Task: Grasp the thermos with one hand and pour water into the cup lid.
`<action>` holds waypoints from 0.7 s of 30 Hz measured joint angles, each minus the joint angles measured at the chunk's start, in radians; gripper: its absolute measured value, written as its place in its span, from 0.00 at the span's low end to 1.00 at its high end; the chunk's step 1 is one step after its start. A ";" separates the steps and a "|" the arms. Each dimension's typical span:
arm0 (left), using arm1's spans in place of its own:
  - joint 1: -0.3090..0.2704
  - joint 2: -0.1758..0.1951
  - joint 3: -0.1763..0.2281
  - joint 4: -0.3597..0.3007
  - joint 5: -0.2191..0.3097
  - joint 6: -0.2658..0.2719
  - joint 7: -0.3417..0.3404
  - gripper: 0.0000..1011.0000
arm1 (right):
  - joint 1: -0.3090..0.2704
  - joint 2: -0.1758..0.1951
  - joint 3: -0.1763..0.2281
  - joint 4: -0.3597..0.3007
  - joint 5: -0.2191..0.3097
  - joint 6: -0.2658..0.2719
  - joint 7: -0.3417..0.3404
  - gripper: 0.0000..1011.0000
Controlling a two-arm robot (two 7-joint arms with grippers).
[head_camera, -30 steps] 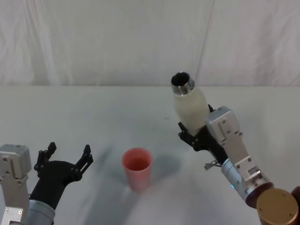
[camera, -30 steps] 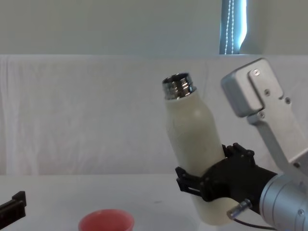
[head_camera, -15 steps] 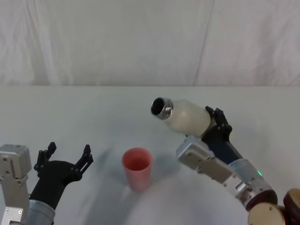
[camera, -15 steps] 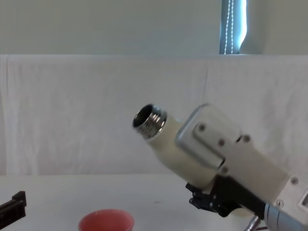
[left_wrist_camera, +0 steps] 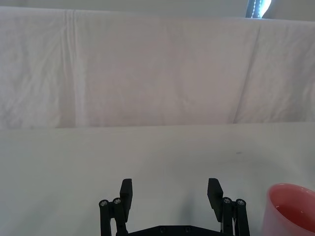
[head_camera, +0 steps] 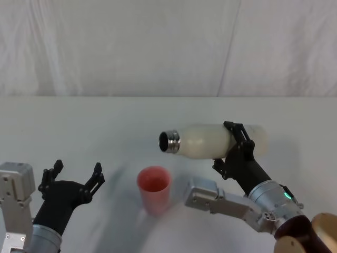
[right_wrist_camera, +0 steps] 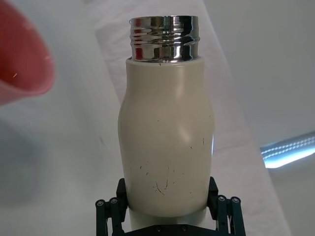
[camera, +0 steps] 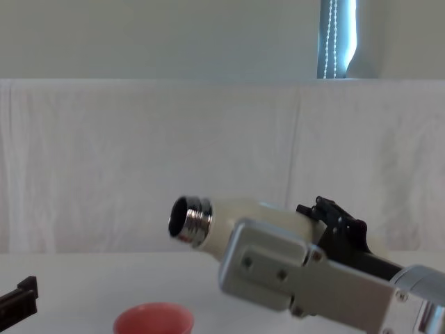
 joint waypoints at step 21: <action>0.000 0.000 0.000 0.000 0.000 0.000 0.000 0.99 | 0.034 0.045 -0.065 0.026 -0.242 0.058 -0.027 0.94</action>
